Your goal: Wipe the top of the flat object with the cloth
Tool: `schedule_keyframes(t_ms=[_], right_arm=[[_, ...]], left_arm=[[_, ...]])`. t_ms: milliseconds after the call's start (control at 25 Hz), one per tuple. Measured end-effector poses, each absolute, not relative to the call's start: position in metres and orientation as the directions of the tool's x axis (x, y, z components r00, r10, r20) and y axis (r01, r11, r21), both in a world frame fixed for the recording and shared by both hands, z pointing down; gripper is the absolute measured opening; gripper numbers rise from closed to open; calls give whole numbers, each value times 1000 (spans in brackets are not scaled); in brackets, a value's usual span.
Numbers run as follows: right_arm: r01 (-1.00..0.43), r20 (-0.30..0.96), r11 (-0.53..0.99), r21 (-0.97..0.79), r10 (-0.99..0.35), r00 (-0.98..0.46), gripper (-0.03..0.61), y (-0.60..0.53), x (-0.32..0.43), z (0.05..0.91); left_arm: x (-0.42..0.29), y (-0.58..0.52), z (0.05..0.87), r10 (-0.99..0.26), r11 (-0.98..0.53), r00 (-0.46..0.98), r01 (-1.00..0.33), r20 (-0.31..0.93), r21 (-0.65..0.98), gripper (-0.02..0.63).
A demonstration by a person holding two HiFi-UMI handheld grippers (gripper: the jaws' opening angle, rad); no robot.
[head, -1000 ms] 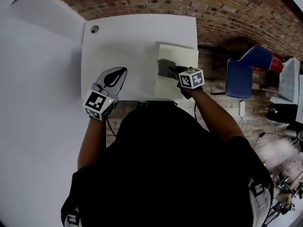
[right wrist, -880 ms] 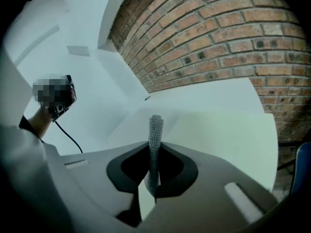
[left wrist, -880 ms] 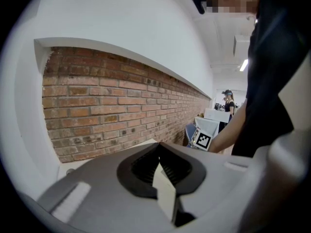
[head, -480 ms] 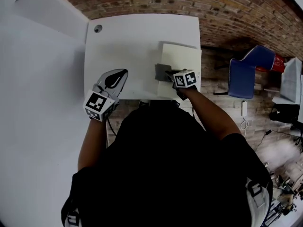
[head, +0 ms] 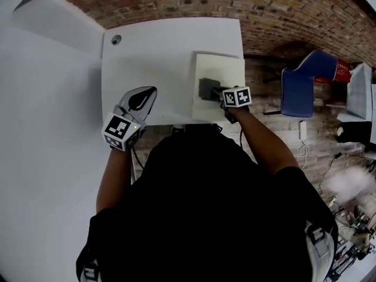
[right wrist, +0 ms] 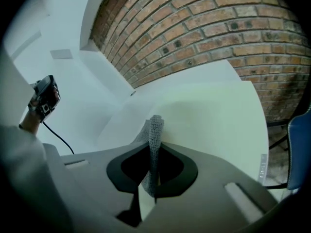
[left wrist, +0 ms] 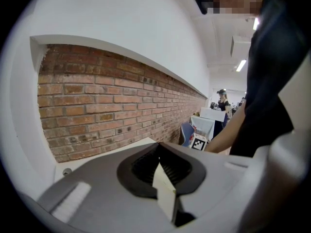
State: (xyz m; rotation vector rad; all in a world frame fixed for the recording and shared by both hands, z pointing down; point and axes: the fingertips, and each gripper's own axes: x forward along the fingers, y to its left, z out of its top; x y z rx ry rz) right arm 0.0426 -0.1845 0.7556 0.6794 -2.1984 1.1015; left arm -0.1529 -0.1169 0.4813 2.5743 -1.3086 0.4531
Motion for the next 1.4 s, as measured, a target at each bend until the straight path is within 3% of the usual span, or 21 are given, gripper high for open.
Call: schedule_keyframes(t_ms=[880,1400], right_arm=[[-806,767,402,-434,-304,-565,9,-201,173,764],[-843,769,341,-417,-361,-527,9,-208,213,753]], left_arm=[[-105,-145,474,-696,-661,637,-749,331,50,2],[-100,-146,477,-680,-674,648,-737,344,56,2]])
